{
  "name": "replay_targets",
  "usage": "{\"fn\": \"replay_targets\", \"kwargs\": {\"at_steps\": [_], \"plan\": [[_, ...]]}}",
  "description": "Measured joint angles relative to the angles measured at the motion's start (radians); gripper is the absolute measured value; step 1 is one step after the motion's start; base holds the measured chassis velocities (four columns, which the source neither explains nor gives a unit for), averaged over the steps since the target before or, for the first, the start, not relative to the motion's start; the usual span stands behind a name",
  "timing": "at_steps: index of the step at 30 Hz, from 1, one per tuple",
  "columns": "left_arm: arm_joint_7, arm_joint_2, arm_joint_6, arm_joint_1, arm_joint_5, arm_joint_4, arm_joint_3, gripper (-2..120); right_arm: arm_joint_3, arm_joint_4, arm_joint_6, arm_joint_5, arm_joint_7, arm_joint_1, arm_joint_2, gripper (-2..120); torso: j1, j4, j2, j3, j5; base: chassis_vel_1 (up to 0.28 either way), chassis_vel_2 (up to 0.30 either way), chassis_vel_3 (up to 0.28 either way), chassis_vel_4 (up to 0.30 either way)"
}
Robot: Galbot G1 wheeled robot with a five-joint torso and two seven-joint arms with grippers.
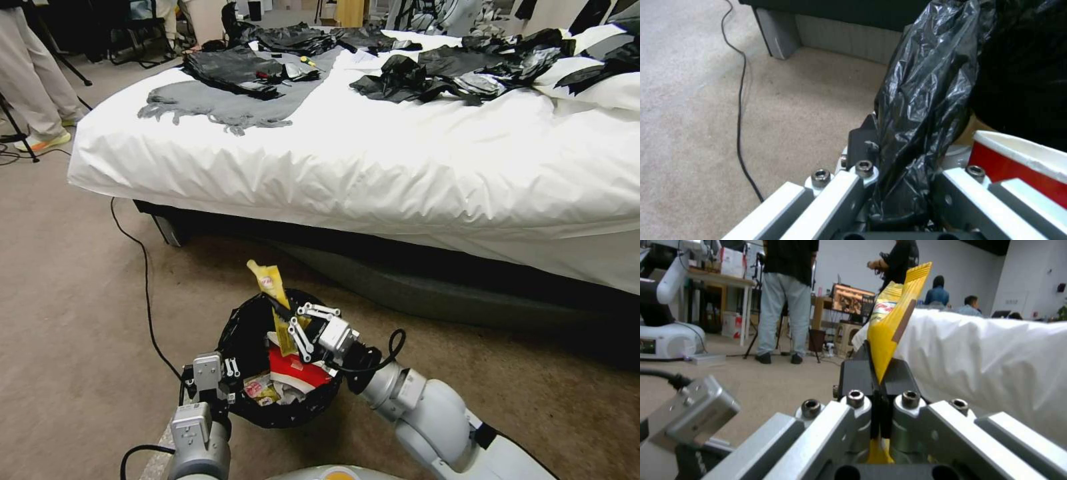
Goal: Pick up the trash bin, then pick up the garbage from the floor and place it into the trash bin.
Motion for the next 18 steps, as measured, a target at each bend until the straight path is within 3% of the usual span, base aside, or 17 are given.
{"fn": "replay_targets", "kwargs": {"at_steps": [15, 18], "plan": [[-0.003, 0.0, -0.007, 0.005, -0.001, -0.004, 0.004, 1, -0.047, -0.131, -0.004, -0.065, 0.033, -0.065, 0.016, 0, 0.0, 0.0001, 0.0, 0.0, 0.0001, 0.0, 0.0, 0.0, 0.0], [-0.003, -0.001, -0.007, 0.004, -0.002, -0.006, 0.004, 1, -0.05, -0.133, -0.008, -0.073, 0.04, -0.073, 0.012, 10, 0.0, 0.0, 0.0, 0.0, 0.0, 0.0, 0.0, 0.0, 0.0]]}}
